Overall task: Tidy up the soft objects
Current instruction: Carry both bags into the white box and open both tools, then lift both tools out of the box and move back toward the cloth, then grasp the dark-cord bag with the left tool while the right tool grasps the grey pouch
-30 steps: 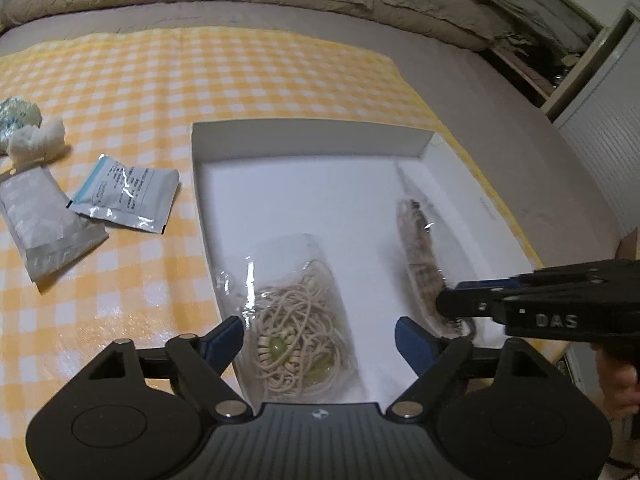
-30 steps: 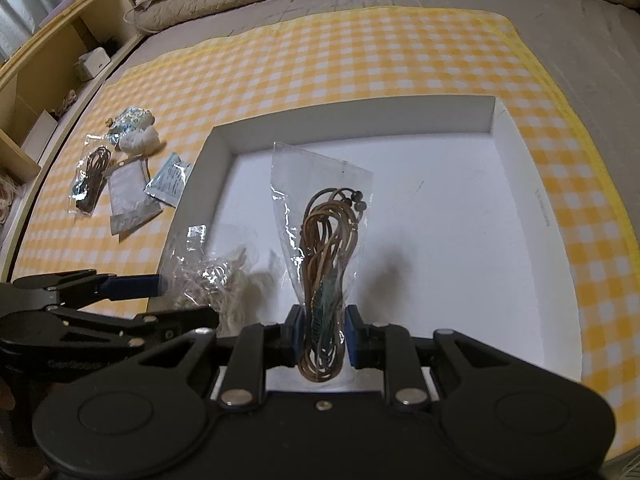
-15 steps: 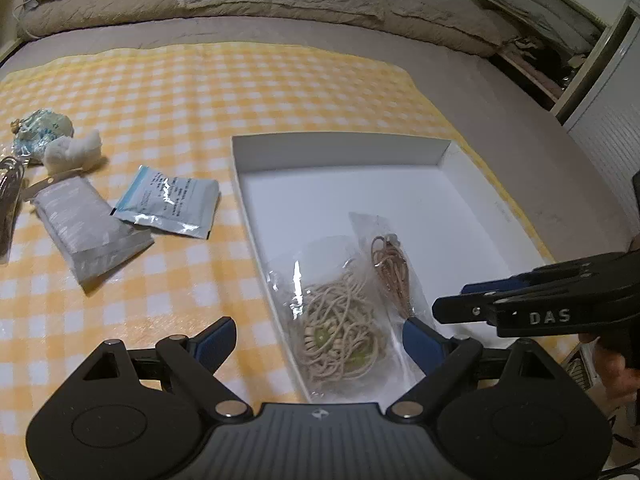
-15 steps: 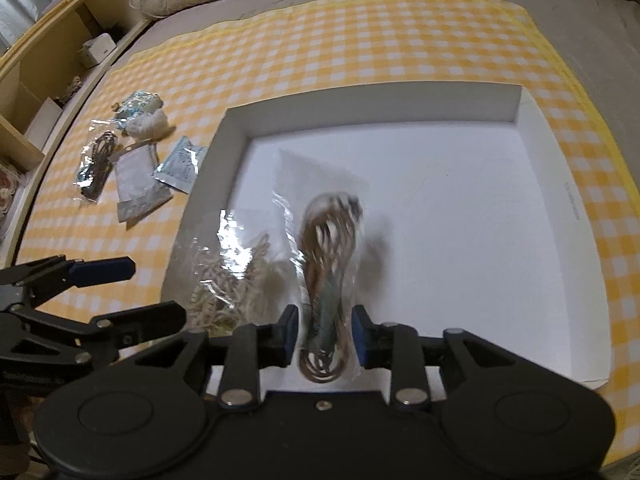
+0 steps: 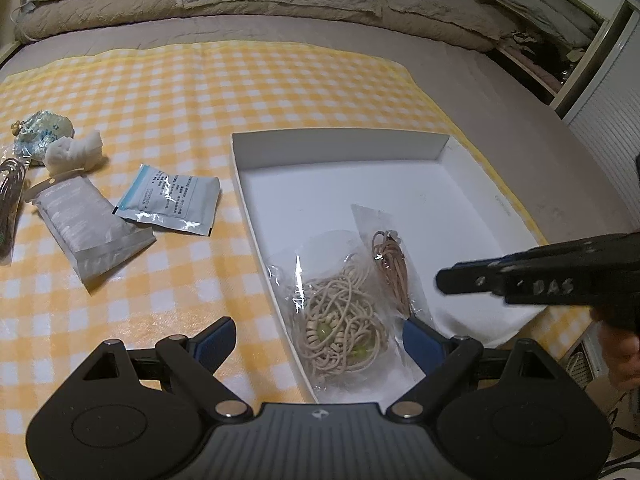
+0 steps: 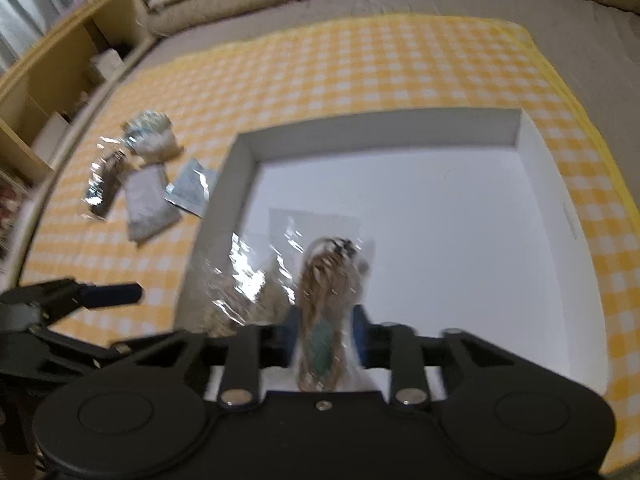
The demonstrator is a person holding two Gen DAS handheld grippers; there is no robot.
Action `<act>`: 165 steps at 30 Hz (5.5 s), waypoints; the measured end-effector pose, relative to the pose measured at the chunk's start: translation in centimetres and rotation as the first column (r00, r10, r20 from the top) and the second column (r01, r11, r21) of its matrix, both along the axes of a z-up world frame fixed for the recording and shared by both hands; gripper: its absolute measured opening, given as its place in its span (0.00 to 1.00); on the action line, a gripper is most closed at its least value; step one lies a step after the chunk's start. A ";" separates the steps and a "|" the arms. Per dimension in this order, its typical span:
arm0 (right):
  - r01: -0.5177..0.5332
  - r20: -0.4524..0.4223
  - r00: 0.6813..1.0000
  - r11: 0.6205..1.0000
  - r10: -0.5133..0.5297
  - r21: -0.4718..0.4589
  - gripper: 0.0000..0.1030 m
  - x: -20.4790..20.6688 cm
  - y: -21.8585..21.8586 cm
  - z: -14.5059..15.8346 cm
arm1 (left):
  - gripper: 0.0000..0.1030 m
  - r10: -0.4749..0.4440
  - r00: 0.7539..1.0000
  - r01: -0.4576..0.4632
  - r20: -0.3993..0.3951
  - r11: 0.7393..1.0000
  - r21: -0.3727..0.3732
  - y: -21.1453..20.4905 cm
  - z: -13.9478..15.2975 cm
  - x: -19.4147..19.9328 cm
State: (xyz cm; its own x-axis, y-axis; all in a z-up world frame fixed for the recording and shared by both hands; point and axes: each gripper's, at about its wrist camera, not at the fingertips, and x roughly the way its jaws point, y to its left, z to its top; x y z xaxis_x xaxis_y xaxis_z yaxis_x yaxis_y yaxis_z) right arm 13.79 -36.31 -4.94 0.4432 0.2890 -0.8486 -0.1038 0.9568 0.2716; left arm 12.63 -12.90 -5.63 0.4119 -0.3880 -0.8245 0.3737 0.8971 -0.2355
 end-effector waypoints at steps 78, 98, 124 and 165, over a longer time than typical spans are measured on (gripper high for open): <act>0.040 0.404 0.915 0.989 0.020 -0.140 1.00 -0.1 6.1 6.8 | 1.00 0.287 0.893 -0.313 0.347 0.950 0.019 12.2 7.4 1.8; -0.074 0.530 0.842 0.995 0.099 -0.068 1.00 5.4 14.2 7.7 | 1.00 0.300 0.829 -0.373 0.473 0.925 0.067 19.4 8.2 11.0; -0.401 0.268 0.875 0.914 0.404 -0.066 0.74 14.0 23.7 -3.3 | 0.89 0.181 0.951 -0.277 0.251 0.859 0.430 17.8 -1.6 17.5; -0.428 0.187 0.883 0.902 0.431 -0.057 0.53 14.1 25.3 -4.8 | 0.40 0.357 0.918 -0.397 0.174 0.839 0.372 23.0 -1.7 15.6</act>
State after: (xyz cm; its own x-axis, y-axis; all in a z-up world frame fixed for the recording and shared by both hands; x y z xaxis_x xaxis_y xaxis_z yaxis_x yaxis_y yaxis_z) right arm 27.93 -10.97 -9.79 0.4313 0.4769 -0.7659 -0.5536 0.8102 0.1927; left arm 28.24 10.11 -7.37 0.5428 0.1599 -0.8245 -0.0097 0.9828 0.1842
